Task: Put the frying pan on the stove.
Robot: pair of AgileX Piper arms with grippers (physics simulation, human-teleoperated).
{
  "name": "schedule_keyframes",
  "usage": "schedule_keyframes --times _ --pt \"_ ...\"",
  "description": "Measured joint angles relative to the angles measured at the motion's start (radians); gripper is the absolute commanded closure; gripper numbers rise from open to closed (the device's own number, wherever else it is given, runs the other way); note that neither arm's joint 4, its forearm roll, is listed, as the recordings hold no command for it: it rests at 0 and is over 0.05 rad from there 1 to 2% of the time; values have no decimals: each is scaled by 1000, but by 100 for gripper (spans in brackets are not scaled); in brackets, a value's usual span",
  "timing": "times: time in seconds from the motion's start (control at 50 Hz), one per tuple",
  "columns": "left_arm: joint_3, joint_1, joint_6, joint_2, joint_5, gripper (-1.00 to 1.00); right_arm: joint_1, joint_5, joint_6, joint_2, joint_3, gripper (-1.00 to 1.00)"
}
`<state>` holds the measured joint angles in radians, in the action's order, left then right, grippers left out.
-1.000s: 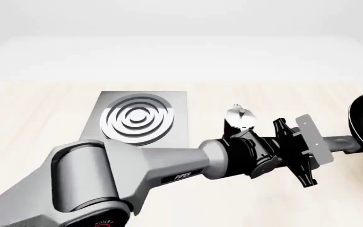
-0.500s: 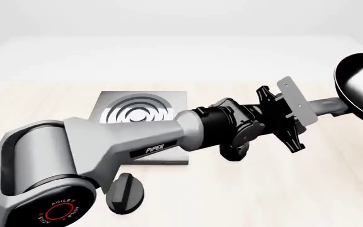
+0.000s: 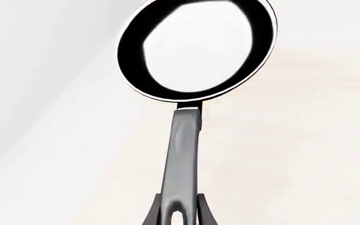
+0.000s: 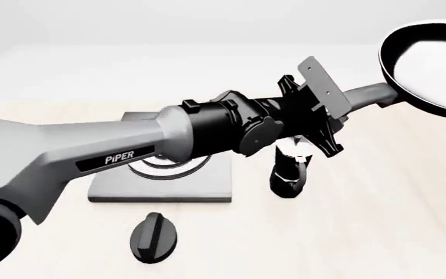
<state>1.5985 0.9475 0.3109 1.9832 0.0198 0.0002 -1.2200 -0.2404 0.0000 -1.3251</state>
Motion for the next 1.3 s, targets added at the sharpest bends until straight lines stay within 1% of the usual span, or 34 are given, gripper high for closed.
schedule_keyframes --times 0.18,0.46,0.76,1.3 --pt "-70 -29 0 -86 1 100 2 0 11 0 -5 -100" --pt "-152 -77 -1 -200 14 100 3 0 21 0 -12 -100" --pt "-300 -128 -10 -355 3 100 3 0 30 0 -19 -100" --pt "-534 -225 -37 -591 -8 100 3 0 33 0 -27 -100"
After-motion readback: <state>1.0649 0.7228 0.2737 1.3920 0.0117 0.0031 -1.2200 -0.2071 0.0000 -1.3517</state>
